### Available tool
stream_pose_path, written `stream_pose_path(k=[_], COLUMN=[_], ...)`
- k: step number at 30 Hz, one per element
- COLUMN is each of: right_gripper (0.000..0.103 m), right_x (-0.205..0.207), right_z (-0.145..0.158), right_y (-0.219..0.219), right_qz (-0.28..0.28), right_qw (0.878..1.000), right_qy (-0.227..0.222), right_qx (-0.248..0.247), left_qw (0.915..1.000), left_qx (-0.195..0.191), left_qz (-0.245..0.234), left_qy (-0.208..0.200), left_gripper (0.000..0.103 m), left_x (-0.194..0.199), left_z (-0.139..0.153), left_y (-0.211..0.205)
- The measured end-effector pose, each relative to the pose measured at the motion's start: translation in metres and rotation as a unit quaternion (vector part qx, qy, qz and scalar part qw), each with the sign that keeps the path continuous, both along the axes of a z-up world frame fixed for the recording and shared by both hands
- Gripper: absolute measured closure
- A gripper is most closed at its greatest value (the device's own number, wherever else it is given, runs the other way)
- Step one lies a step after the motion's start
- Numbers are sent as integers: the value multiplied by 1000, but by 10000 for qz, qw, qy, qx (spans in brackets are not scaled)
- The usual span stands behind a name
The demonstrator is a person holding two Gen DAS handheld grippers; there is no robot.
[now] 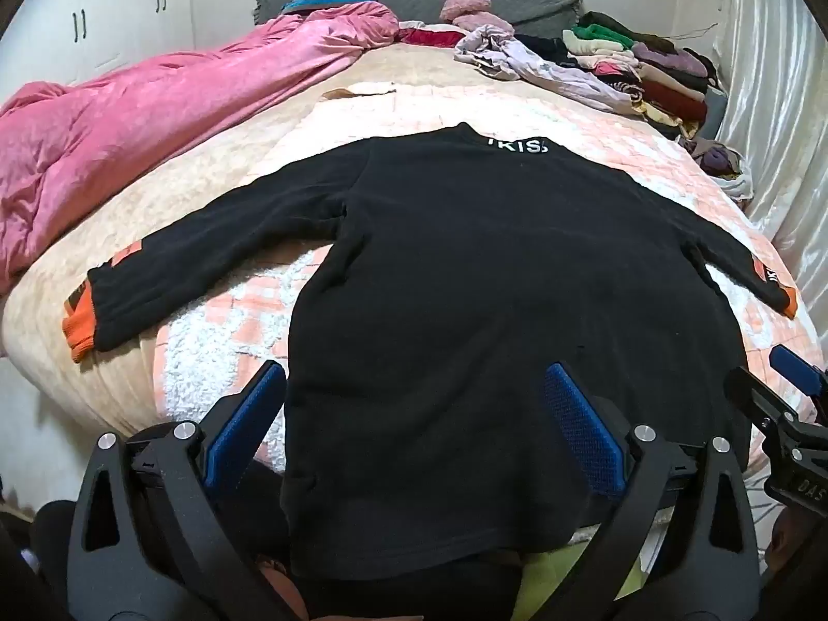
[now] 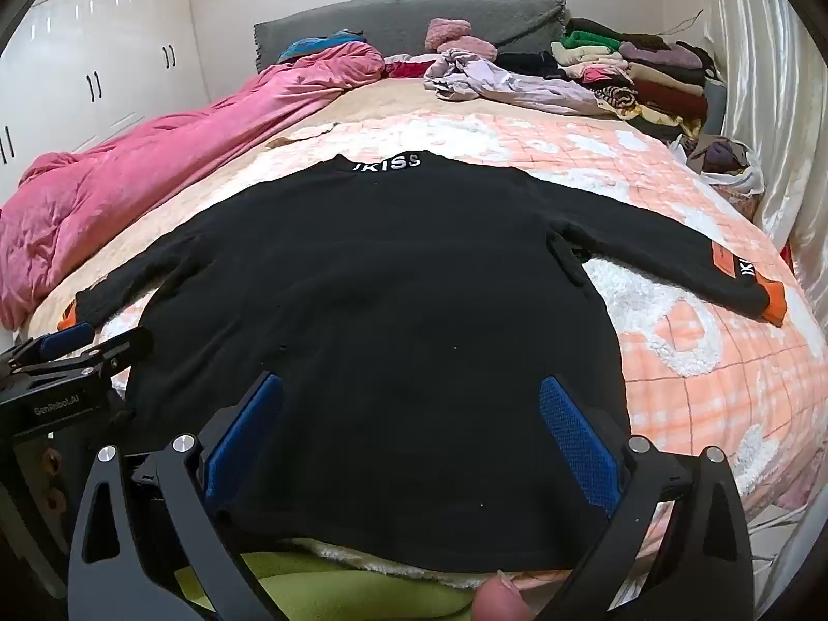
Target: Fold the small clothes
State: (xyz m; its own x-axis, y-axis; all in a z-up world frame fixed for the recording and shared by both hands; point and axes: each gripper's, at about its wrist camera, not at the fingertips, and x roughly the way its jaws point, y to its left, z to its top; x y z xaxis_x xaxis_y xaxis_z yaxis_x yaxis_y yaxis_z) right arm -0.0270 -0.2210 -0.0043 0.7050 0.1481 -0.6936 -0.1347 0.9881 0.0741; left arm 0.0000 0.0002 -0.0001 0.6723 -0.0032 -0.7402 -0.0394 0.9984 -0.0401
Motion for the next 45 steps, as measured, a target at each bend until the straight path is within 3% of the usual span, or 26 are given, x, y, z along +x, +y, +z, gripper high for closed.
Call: stream_pose_path(k=[45], right_gripper=[4], right_x=[-5], right_z=[-2], right_y=[3], right_qz=[59], right_qw=[10000], right_qy=[25], right_qx=[-22], left_qw=[9999], left_qx=[54], left_qz=[22], left_qy=[-83], left_gripper=[9], left_x=[-7], left_z=[7], left_y=[1])
